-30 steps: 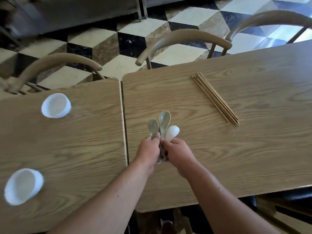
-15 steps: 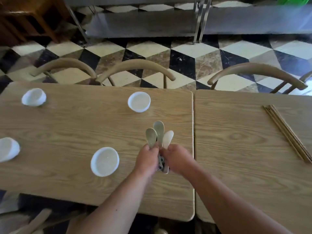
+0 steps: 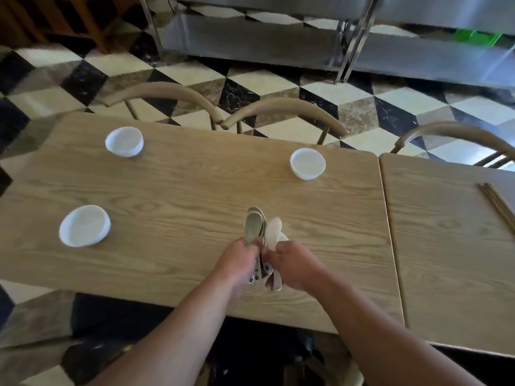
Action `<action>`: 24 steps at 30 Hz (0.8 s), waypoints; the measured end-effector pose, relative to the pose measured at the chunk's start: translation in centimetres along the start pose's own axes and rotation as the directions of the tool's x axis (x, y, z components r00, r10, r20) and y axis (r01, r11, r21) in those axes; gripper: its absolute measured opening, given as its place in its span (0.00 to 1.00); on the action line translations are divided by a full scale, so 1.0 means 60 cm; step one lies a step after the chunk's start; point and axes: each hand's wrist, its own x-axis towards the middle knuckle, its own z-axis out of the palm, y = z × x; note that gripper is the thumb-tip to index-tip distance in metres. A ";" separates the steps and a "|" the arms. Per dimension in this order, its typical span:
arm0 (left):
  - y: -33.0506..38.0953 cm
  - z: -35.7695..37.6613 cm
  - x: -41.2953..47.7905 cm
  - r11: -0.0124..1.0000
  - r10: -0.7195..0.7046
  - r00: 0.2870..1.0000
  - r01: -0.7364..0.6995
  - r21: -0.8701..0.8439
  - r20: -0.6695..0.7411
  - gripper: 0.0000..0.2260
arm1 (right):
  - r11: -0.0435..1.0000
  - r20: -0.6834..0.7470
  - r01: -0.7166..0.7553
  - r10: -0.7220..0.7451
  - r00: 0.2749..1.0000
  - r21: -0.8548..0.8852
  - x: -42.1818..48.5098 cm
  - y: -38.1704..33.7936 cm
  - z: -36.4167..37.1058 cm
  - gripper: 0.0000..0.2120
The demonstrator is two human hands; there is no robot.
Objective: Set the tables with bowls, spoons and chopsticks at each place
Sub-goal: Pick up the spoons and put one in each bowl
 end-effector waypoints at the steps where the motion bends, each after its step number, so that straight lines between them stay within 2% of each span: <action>1: -0.003 -0.010 0.000 1.000 -0.001 1.000 0.001 -0.015 -0.008 0.11 | 0.999 -0.009 0.004 -0.005 1.000 -0.045 0.000 -0.004 0.012 0.16; 4: -0.008 -0.031 0.009 1.000 0.012 0.999 -0.014 -0.023 -0.053 0.11 | 0.997 -0.086 0.014 -0.021 0.996 -0.081 -0.001 -0.015 0.030 0.16; 8: -0.001 -0.055 0.033 0.990 -0.003 0.997 -0.008 -0.143 -0.073 0.10 | 0.989 -0.206 0.001 -0.033 0.978 -0.149 0.007 -0.006 0.019 0.12; 11: -0.001 -0.058 0.030 0.997 -0.016 1.000 0.014 -0.082 -0.023 0.09 | 0.957 -0.264 -0.017 -0.063 0.963 -0.291 0.014 0.010 -0.007 0.16; 14: -0.017 -0.055 0.030 0.998 -0.044 0.999 0.044 -0.038 0.019 0.10 | 0.932 -0.243 -0.037 -0.055 0.968 -0.360 0.022 0.030 -0.033 0.21; 16: -0.029 -0.050 0.031 0.997 -0.068 0.997 0.069 -0.044 0.019 0.10 | 0.910 -0.190 -0.046 -0.036 0.981 -0.412 0.032 0.047 -0.043 0.18; 20: -0.051 -0.040 0.027 0.995 -0.085 0.996 0.084 -0.058 -0.012 0.11 | 0.891 -0.200 -0.077 -0.016 0.980 -0.446 0.054 0.083 -0.048 0.11; 24: -0.066 -0.030 0.025 0.994 -0.084 0.995 0.079 -0.081 -0.059 0.12 | 0.925 -0.228 -0.049 -0.042 0.973 -0.378 0.066 0.099 -0.046 0.11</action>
